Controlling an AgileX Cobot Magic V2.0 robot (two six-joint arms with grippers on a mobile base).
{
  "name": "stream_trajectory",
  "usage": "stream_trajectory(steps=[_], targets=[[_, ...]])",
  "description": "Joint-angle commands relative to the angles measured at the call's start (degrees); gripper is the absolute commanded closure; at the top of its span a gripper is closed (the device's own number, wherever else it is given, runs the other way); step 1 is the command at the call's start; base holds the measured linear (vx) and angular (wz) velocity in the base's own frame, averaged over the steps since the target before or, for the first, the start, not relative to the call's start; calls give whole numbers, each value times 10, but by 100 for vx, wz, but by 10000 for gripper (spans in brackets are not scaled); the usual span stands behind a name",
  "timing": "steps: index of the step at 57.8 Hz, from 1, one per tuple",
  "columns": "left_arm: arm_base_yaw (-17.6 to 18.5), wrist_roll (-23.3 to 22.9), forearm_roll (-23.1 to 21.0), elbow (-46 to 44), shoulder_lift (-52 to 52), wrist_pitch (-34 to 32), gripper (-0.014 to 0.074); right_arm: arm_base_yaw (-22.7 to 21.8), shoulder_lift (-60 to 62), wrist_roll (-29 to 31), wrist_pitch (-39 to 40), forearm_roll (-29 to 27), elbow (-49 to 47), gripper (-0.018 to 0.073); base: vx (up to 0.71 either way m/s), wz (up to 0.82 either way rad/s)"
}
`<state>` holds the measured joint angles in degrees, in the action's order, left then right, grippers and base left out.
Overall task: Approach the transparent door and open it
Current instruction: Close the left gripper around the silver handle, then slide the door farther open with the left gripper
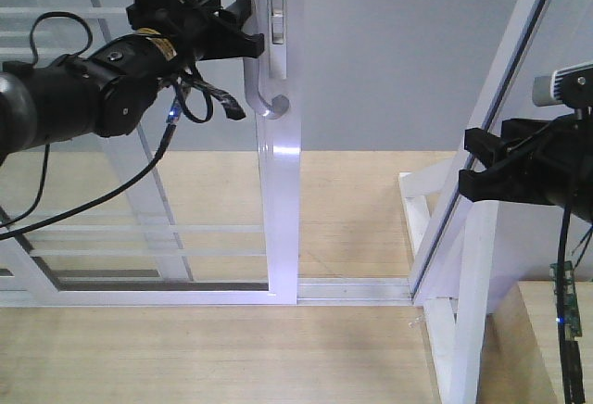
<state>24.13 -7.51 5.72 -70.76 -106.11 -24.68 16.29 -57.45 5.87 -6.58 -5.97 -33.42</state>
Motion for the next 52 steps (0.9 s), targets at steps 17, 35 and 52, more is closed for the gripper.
stream_trajectory(steps=[17, 35, 52], targets=[[5, -5, -3, -92, -38, -24, 199, -2, 0, 3, 46, 3, -17, 242, 0, 0], [2, 1, -9, -92, -34, -10, 199, -2, 0, 3, 46, 3, -17, 242, 0, 0], [-27, 0, -9, -92, -9, 50, 199, -2, 0, 3, 46, 3, -17, 242, 0, 0]])
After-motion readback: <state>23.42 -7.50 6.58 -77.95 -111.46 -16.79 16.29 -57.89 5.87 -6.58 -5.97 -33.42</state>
